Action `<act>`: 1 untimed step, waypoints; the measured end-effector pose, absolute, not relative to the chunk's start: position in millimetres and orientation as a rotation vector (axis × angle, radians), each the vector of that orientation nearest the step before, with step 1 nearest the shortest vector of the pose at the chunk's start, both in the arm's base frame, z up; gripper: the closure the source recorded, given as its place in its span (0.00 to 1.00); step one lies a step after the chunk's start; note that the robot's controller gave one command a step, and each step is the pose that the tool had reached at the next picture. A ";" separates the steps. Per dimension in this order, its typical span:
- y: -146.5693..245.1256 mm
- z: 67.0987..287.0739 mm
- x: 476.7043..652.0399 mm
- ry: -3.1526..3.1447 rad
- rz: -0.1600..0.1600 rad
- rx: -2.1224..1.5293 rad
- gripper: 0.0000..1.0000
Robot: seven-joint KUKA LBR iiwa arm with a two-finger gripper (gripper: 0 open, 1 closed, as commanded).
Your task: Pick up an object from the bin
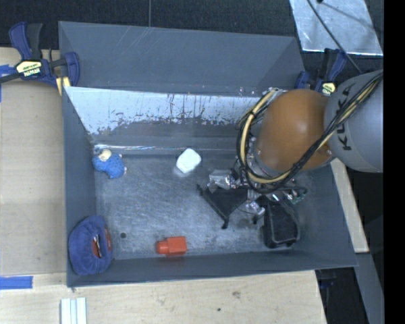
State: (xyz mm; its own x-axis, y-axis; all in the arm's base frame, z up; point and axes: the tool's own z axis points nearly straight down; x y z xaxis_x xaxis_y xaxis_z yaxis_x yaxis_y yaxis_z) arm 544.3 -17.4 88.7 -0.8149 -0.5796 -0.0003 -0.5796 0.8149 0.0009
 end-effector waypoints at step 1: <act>-15.9 69.6 593.7 2.958 -0.002 -1.039 0.00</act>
Offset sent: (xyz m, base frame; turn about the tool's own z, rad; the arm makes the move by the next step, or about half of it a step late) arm 0.0472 0.0013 -0.0187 -0.0589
